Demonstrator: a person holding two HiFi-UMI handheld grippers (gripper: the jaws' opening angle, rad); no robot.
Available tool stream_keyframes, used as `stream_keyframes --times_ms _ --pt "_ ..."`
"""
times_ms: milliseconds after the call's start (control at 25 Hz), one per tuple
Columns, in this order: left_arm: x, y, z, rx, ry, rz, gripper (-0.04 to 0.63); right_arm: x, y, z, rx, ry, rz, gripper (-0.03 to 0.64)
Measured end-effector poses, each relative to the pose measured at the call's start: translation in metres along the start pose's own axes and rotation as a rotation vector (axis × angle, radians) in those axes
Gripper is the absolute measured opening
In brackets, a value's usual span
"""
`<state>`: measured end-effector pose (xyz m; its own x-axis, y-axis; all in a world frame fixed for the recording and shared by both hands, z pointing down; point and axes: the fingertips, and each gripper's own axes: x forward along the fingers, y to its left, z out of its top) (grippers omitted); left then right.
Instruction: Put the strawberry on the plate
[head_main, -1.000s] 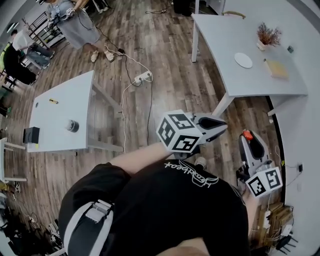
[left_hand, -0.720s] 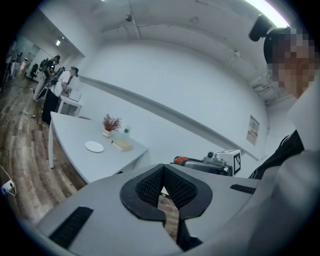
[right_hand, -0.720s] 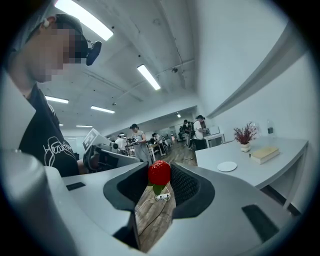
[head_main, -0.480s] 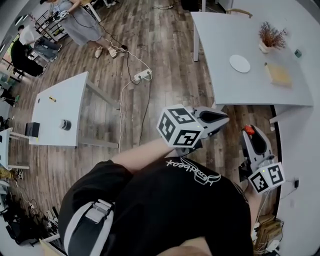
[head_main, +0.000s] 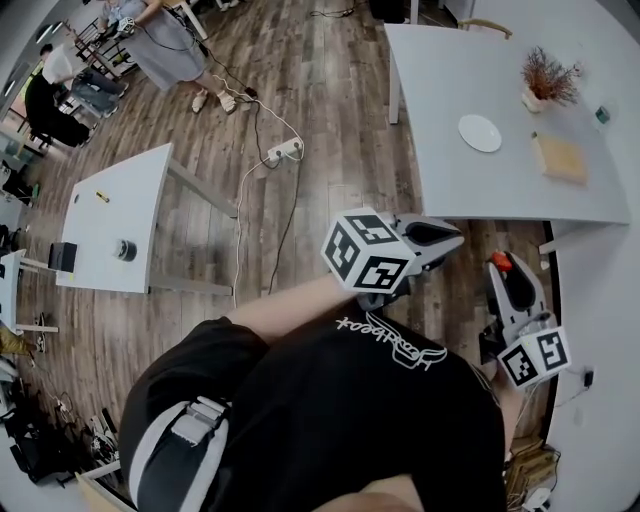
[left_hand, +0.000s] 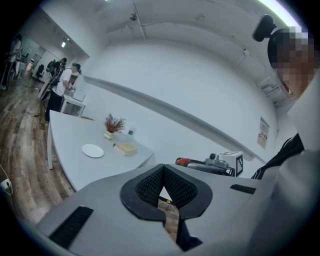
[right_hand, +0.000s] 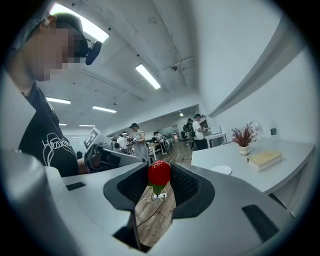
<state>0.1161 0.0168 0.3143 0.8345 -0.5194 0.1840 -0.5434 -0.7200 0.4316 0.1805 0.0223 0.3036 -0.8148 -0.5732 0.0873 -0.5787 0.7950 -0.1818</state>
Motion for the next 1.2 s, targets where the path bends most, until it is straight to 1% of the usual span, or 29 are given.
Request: stream_keyframes --times_ms 160,400,600,920,1200 --pt "0.0 0.022 0.009 -0.011 -0.005 -0.005 0.006 0.02 -0.01 0.006 -0.005 0.009 -0.012 0.132" --pt "0.035 0.068 0.022 -0.04 0.018 -0.008 0.006 0.045 -0.058 0.004 0.016 0.03 -0.038 0.132" --pt "0.063 0.117 0.037 -0.061 0.058 -0.015 0.006 0.083 -0.101 0.003 0.043 0.042 -0.057 0.132" --pt "0.107 0.201 0.074 -0.083 0.106 -0.044 0.006 0.154 -0.17 0.007 0.07 0.074 -0.097 0.132" --pt "0.13 0.259 0.101 -0.09 0.138 -0.079 0.006 0.206 -0.21 0.012 0.085 0.105 -0.136 0.132"
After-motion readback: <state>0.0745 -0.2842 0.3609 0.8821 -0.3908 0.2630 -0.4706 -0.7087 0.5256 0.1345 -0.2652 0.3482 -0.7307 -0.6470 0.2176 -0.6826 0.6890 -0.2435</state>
